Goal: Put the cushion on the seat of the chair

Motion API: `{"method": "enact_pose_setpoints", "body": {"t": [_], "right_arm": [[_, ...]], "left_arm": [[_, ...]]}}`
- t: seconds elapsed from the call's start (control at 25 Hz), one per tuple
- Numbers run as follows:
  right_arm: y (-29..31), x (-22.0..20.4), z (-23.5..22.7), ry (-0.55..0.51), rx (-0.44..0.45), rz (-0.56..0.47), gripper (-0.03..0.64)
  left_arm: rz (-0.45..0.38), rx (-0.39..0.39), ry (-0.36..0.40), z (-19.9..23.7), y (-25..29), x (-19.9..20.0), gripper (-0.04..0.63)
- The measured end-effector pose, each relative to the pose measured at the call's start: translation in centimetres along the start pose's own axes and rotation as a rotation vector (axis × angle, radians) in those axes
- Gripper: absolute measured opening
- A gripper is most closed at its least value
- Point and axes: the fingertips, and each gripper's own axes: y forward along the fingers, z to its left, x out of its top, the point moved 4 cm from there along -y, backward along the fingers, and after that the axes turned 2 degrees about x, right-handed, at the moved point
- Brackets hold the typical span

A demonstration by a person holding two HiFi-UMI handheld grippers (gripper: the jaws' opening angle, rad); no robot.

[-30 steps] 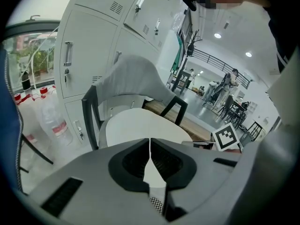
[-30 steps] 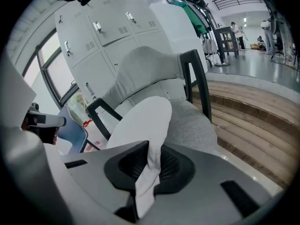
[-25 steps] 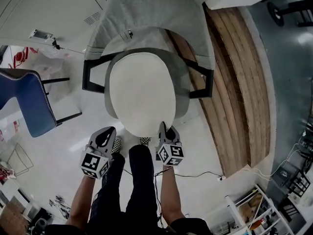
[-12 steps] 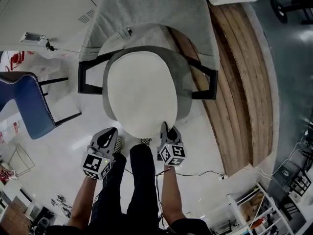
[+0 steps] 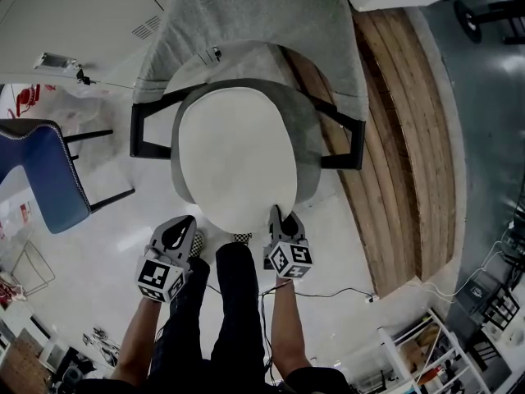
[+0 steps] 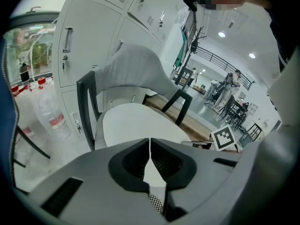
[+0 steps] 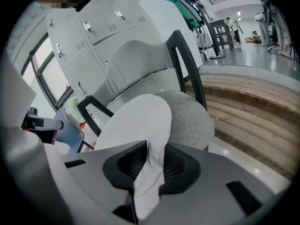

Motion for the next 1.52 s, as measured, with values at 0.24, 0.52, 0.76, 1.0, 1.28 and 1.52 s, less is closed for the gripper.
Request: {"method": "enact_pose_setpoints", "body": {"t": [0.24,0.52,0.76,1.0,1.28,1.52], "right_arm": [[-0.8,0.3,-0.4,0.012,-0.021,-0.009,0.125],[-2.4,1.2,-0.8,0.016,-0.049,-0.024,0.183],[-4.5,2.1,-0.3,0.005,-0.051,-0.043,0.184],[-6.8,4.5,1.3,-0.025,-0.044,-0.076,0.185],[-10.9,7.3,3.8,-0.066,-0.035,-0.112,0.184],[-14.4,9.9,6.8,-0.132,-0.004,-0.146,0.183]], "left_arm": [[-0.007,-0.01,0.008,-0.7,-0.7,0.3,0.025],[-0.025,-0.019,0.021,-1.4,-1.6,1.3,0.025],[-0.045,-0.026,0.039,-2.5,-3.0,2.2,0.025],[-0.074,-0.034,0.058,-3.4,-4.9,3.7,0.025],[-0.13,-0.046,0.078,-5.7,-7.7,6.6,0.025],[-0.193,-0.062,0.119,-7.3,-10.8,9.5,0.025]]}}
